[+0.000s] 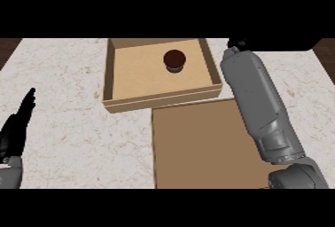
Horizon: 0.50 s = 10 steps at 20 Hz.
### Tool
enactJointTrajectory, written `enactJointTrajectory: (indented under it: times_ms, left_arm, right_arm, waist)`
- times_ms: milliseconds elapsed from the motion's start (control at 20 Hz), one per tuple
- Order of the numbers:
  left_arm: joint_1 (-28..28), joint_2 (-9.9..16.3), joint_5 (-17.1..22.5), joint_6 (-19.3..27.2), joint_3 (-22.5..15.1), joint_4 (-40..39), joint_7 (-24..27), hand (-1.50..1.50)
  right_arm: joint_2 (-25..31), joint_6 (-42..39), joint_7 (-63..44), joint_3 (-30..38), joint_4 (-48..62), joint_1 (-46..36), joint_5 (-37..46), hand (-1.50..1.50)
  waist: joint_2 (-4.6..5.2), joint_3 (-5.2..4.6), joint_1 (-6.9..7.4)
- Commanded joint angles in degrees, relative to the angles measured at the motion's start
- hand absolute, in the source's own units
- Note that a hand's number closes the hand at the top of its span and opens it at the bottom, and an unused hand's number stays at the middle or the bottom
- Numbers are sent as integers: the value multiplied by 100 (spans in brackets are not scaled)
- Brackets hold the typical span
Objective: Pick the cupcake from the tray and place it in the cardboard box
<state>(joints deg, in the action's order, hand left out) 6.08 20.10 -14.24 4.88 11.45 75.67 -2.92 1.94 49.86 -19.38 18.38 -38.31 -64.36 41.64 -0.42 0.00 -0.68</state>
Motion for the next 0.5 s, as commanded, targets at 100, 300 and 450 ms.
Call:
enactJointTrajectory:
  times_ms: [100, 300, 450]
  left_arm:
    - [-139, 10, -27, 100, 124, -38, -2, 0]
    - [-276, 26, 48, 61, 212, 41, 83, 0]
    - [-532, -167, -57, 137, 21, 396, -77, 0]
  right_arm:
    - [-66, -652, -263, -532, -1759, 1602, 74, -150]
    - [82, -1496, -818, -905, -3296, 2499, 111, -150]
    - [295, -2196, -920, -1098, -4260, 3385, -57, -150]
  waist:
    - [-84, -1, -248]
    - [-69, -5, -203]
    - [-94, -1, -235]
